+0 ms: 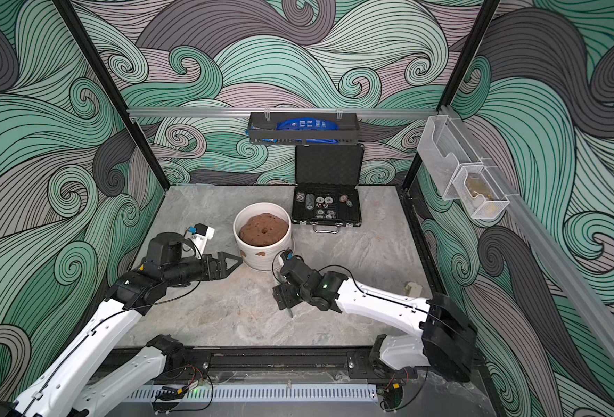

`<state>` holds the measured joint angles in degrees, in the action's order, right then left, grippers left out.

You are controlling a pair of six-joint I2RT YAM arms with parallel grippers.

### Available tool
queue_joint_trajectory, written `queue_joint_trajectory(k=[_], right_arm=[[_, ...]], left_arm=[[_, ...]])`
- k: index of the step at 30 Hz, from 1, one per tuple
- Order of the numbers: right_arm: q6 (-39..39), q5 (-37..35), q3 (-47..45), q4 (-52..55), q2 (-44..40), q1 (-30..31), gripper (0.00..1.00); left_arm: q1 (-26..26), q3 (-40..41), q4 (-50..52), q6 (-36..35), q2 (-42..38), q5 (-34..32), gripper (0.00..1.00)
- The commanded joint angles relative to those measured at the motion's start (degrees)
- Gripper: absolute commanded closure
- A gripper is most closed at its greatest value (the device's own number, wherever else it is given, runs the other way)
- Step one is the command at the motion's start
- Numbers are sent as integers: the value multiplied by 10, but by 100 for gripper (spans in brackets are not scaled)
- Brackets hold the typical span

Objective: Scrub the dried mud off the ceramic pot
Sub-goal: Pick up the brush from the center of the board.

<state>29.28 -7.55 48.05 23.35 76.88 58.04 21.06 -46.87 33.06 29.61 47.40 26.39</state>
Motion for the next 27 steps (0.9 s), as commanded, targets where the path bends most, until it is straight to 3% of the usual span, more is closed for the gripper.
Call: queue_joint_trajectory(k=[1, 11, 19, 27], right_arm=[[4, -26, 0, 25, 23, 9, 24], [-9, -85, 12, 13, 113, 27, 44], [-21, -105, 29, 6, 163, 42, 50], [-33, -129, 27, -8, 190, 43, 71]], left_arm=[[27, 2, 9, 29, -2, -19, 1], [93, 33, -3, 66, 9, -66, 1], [100, 39, -1, 63, 21, -79, 1], [104, 50, -11, 71, 30, -76, 1]])
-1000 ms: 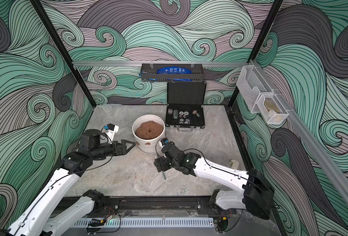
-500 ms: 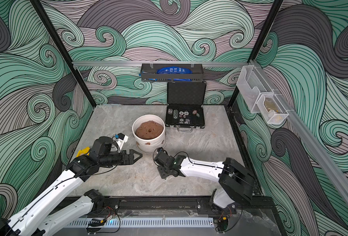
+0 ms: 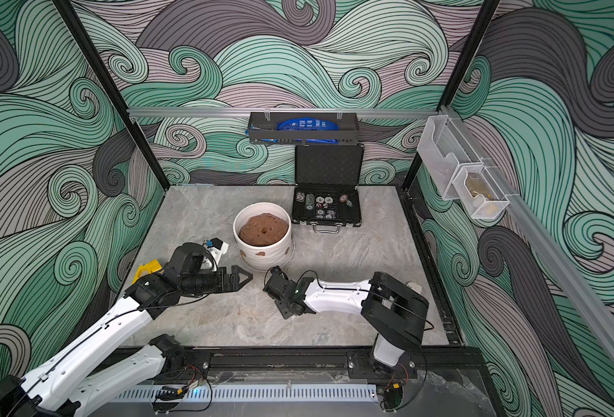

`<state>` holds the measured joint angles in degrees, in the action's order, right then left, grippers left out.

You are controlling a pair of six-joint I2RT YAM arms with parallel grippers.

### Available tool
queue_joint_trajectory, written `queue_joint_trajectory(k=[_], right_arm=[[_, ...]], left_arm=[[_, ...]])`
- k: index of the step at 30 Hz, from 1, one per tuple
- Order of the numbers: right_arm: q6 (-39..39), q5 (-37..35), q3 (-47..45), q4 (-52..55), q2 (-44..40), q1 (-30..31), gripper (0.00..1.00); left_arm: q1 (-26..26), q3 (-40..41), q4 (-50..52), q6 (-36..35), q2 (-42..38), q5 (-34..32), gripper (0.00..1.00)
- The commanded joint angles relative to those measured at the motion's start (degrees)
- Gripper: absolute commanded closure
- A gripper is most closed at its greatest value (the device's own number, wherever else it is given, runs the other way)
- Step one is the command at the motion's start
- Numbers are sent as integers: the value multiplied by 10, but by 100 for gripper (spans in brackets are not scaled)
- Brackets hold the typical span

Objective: Scrub the dried mud off the ceramic pot
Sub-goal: Pick up the brush from the center of the board.

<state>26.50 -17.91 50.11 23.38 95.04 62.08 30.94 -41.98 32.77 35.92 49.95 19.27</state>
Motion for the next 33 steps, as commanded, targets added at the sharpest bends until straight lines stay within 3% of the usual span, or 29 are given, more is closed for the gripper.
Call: queue_joint_trajectory(k=[1, 8, 13, 15, 21, 28, 33], right_arm=[[-7, -26, 4, -12, 8, 3, 72], [-13, -38, -6, -22, 13, 3, 89], [-22, -47, -11, -28, 21, 11, 93], [-21, -55, -13, -26, 17, 12, 100], [-35, -104, -33, -53, -113, 16, 100], [-146, -150, -33, -124, -240, 30, 100], [-246, -104, -33, -232, -314, 36, 100]], left_arm=[[5, 1, -7, 8, 6, -2, 1], [5, 1, -8, 14, 6, -3, 1], [5, 2, -7, 16, 7, -3, 1], [5, 3, -6, 17, 6, -3, 1], [4, -1, -26, 54, -5, 3, 1], [5, -9, -123, 154, -25, 22, 1], [8, -57, -187, 191, -6, 32, 5]])
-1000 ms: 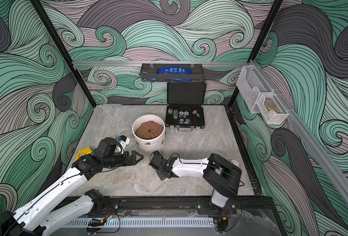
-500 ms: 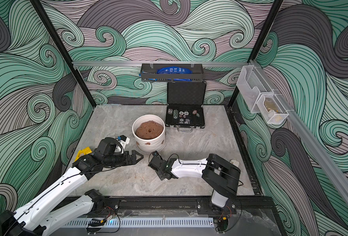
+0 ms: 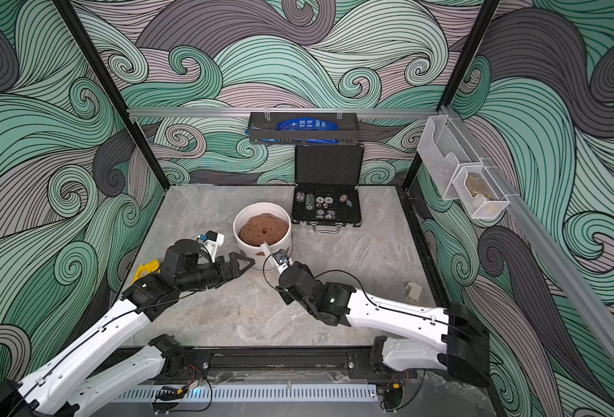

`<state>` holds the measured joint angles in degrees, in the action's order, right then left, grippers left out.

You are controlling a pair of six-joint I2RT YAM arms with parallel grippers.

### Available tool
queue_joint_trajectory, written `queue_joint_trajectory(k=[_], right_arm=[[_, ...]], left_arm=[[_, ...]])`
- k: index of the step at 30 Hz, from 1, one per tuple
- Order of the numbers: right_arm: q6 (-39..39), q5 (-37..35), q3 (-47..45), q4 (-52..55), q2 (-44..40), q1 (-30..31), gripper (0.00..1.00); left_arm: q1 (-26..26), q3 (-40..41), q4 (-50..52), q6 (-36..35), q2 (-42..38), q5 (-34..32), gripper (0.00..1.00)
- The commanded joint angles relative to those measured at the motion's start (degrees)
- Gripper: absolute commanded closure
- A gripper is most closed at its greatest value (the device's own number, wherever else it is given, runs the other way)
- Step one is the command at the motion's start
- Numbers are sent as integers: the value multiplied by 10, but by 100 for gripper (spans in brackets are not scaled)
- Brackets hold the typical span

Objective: Scrub the dried mud off the ceramic pot
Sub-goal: Pick up the brush from the center of the board.

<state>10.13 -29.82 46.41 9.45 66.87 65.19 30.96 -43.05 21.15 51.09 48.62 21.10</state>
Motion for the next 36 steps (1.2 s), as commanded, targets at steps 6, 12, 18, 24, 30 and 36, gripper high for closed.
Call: queue_joint_trajectory(k=[6, 12, 18, 24, 30, 36], right_arm=[[-110, 50, 30, -118, -31, 6, 100], [-97, 45, 33, -129, -28, 5, 100], [-41, 52, 43, -95, -34, -41, 100], [-46, 79, 50, -86, -31, -53, 100], [-57, 99, 63, -80, -28, -53, 100], [-61, 112, 74, -63, -13, -49, 100]], left_arm=[[15, -106, -105, 53, 49, 9, 10], [23, -127, -130, 60, 64, 6, 14], [27, -123, -98, 43, 47, -2, 15], [35, -146, -93, -17, 46, 3, 16], [42, -164, -104, -42, 79, -15, 16], [53, -193, -113, -50, 116, -21, 23]])
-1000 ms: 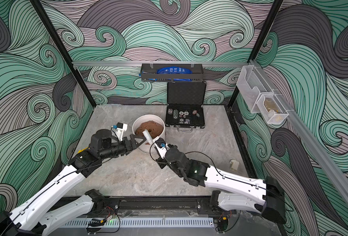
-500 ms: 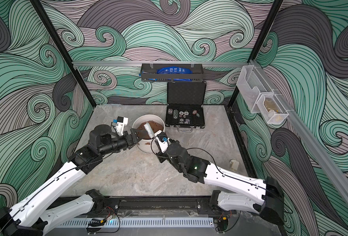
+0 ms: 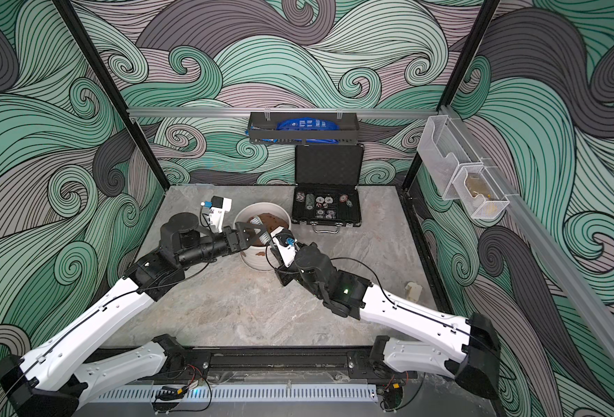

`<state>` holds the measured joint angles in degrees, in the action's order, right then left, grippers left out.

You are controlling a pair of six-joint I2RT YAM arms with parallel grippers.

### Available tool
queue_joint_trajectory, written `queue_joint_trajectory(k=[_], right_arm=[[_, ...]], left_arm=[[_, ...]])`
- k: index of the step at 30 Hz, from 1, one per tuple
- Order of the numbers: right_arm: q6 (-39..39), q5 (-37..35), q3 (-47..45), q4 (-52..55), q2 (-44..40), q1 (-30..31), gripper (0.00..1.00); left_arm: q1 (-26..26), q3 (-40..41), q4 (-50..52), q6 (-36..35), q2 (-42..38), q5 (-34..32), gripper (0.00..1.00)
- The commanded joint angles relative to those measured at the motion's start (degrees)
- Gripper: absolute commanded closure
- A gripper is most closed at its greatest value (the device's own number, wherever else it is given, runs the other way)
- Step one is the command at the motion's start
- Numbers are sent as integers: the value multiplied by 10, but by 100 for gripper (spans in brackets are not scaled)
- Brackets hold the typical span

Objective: Scrub the dried mud off the ceramic pot
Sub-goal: Pick up the brush from the center of the board.

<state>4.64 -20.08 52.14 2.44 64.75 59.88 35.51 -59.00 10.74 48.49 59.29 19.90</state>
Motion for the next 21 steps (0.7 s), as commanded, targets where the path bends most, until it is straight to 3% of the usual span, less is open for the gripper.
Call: queue_joint_trajectory(k=[1, 14, 21], right_arm=[[-5, 16, 18, 7, 10, 3, 100], [5, 42, 34, 41, 25, -12, 100], [-1, 60, 28, 36, 21, -12, 100]], left_arm=[[11, -40, -3, -28, 15, -10, 25], [28, -54, 56, -79, 24, -56, 56], [28, -41, 25, -89, 21, -73, 69]])
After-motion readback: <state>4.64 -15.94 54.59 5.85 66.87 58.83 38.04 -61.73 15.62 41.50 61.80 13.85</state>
